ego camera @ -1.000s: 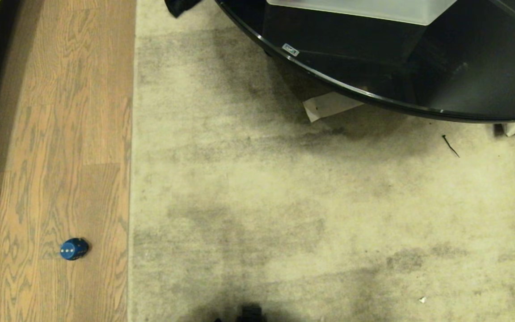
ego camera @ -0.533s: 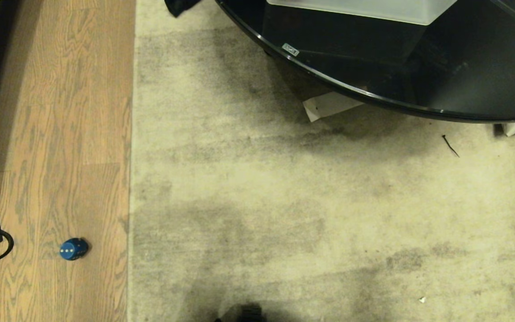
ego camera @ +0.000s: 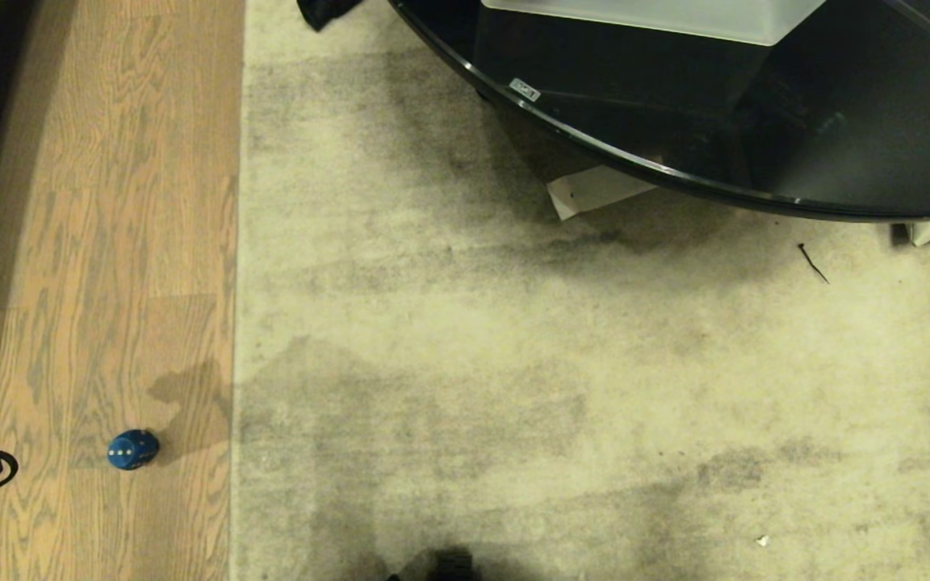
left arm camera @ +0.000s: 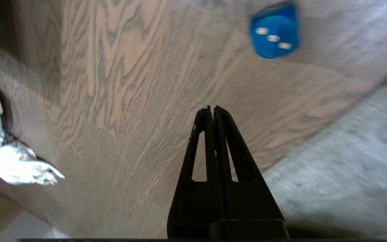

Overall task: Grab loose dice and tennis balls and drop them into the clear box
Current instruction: Pick up toys out of the box

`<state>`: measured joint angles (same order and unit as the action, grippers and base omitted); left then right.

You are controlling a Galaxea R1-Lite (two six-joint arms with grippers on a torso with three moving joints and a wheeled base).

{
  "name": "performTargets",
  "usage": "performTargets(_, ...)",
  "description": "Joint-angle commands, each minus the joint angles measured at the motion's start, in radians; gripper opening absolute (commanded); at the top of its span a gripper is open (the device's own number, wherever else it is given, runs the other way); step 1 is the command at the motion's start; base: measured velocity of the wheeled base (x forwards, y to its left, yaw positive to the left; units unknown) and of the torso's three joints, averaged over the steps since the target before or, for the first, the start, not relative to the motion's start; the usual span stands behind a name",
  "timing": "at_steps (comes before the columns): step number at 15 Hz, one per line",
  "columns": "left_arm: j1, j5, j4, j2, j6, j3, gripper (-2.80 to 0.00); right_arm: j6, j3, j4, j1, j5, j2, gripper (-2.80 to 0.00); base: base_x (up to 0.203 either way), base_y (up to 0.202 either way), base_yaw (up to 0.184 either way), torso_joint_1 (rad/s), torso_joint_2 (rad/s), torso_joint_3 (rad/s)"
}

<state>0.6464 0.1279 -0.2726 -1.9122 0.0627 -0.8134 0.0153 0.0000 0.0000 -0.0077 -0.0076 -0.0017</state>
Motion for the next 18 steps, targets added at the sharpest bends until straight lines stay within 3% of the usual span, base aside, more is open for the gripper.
performTargets(1,0.037,0.005,-0.002,-0.132,0.002,-0.048,-2.8,0.0,0.0,0.0,0.0,0.0,0.0,-2.8,0.0,0.0,0.0,0.0,0.0,0.0)
performTargets(9,0.041,0.017,-0.079,-0.332,0.019,-0.131,-2.8,0.0,0.001,0.0,0.0,0.0,0.0,-2.8,0.0,0.0,0.0,0.0,0.0,0.0)
performTargets(10,0.038,0.032,-0.079,-0.339,0.019,-0.133,0.0,0.0,0.0,0.0,0.0,0.0,0.0,-2.8,0.0,0.0,0.0,0.0,0.0,0.0)
performTargets(16,0.016,0.147,-0.079,-0.353,0.035,-0.146,0.0,0.0,0.0,0.0,0.0,0.0,0.0,-2.8,0.0,0.0,0.0,0.0,0.0,0.0)
performTargets(18,-0.004,0.163,-0.082,-0.353,0.131,-0.166,0.0,0.0,0.001,0.0,0.0,0.0,0.0,-2.8,0.0,0.0,0.0,0.0,0.0,0.0)
